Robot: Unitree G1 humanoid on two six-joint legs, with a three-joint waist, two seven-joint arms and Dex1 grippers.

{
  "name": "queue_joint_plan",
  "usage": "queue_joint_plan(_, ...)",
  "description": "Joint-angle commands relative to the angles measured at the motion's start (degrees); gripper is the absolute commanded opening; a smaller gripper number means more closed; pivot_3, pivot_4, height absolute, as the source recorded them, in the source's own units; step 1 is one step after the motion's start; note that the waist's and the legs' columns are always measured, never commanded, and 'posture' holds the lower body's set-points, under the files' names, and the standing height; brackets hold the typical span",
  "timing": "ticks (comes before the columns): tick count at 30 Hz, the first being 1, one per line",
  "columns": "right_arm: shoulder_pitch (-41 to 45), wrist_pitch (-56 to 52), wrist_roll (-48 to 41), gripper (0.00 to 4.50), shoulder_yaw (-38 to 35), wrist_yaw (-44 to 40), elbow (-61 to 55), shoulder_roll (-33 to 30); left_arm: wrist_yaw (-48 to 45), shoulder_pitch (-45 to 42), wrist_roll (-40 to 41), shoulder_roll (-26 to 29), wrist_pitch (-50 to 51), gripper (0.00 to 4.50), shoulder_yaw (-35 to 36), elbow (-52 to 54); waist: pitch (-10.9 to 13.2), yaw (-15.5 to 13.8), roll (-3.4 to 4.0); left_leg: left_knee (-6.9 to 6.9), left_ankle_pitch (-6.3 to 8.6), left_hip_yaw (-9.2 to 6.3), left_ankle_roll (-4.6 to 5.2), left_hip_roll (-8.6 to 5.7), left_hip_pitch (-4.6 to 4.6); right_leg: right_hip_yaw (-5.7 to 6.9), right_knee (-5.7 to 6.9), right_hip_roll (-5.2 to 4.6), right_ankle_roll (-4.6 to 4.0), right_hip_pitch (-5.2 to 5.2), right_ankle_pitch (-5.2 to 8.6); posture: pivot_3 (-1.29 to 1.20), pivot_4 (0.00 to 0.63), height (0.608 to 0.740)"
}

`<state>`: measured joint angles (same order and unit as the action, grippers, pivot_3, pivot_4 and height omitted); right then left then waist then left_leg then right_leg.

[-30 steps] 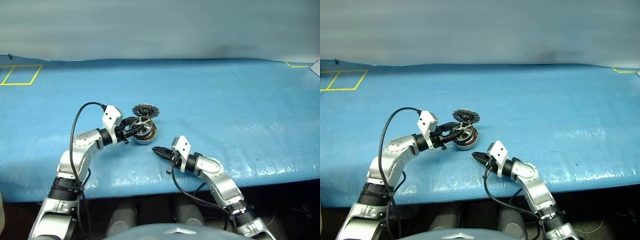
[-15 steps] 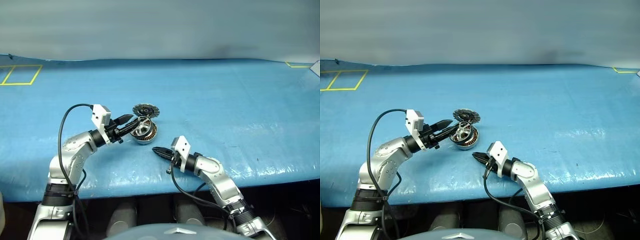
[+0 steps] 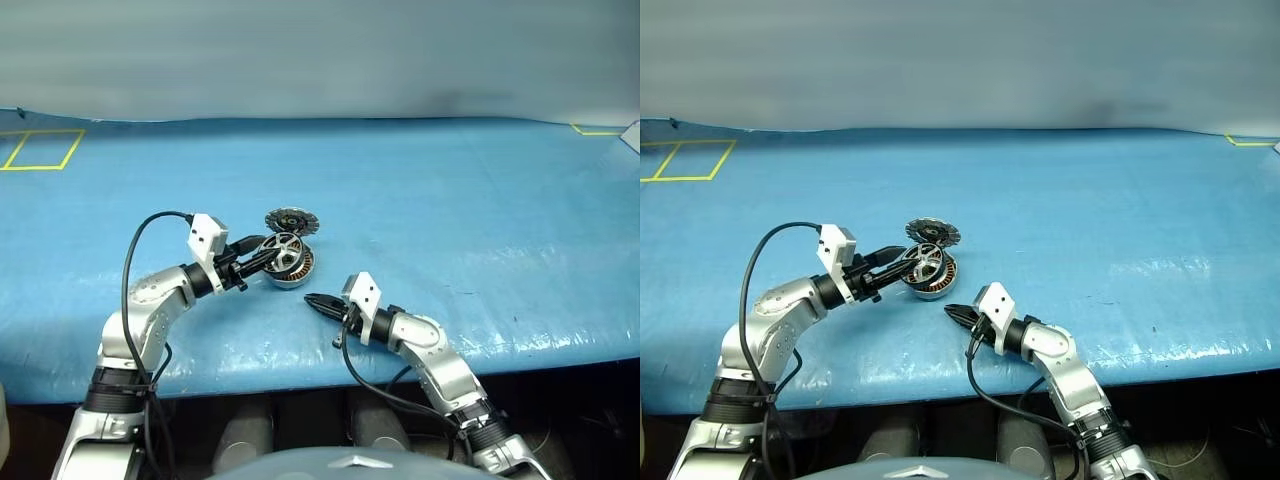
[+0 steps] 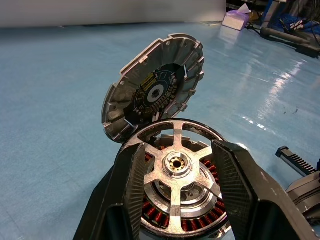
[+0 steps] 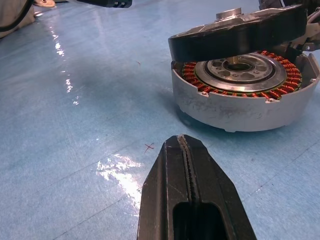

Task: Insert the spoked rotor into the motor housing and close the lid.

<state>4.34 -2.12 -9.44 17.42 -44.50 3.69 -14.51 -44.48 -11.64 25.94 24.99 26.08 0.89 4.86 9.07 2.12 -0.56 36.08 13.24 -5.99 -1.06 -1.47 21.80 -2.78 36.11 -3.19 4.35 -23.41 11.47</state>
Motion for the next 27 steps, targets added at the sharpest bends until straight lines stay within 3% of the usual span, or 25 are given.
queue_joint_plan(1,-0.27,-2.35,-1.44,0.00,-1.11,0.69,-4.58,-0.10,-1.93,0.74,-0.37,2.43,-0.67,2.28,0.23,2.22,0.00,0.06,0.00,0.00,0.00,0.00,0.00,0.00,0.00,0.00,0.00,0.00,-0.01,0.00,0.00,0.00,0.150,0.740)
queue_joint_plan(6,-0.10,-4.45,-3.08,0.00,-2.49,1.50,-9.47,-0.56,-5.06,2.90,-1.25,5.86,-2.10,2.28,-0.61,3.49,0.00,0.00,0.01,-0.01,0.00,0.02,0.00,0.01,0.00,-0.02,0.03,0.01,-0.05,-0.04,0.03,0.00,0.150,0.740)
queue_joint_plan(13,0.98,-8.44,-5.53,0.00,-5.37,3.39,-15.13,-1.27,-7.09,4.39,-2.14,6.20,-8.20,2.28,0.34,2.85,0.00,-0.10,0.01,0.02,0.00,0.03,0.00,0.01,0.00,-0.05,0.02,0.00,-0.14,-0.01,0.08,0.00,0.150,0.740)
queue_joint_plan(27,11.39,-16.66,-0.54,0.00,-0.12,9.13,-15.17,1.27,-8.19,7.95,-3.19,4.76,-17.33,2.28,1.72,-0.96,0.00,-0.02,0.01,0.00,0.00,0.05,0.01,0.03,0.00,-0.05,0.03,0.01,-0.12,-0.06,0.03,0.00,0.150,0.740)
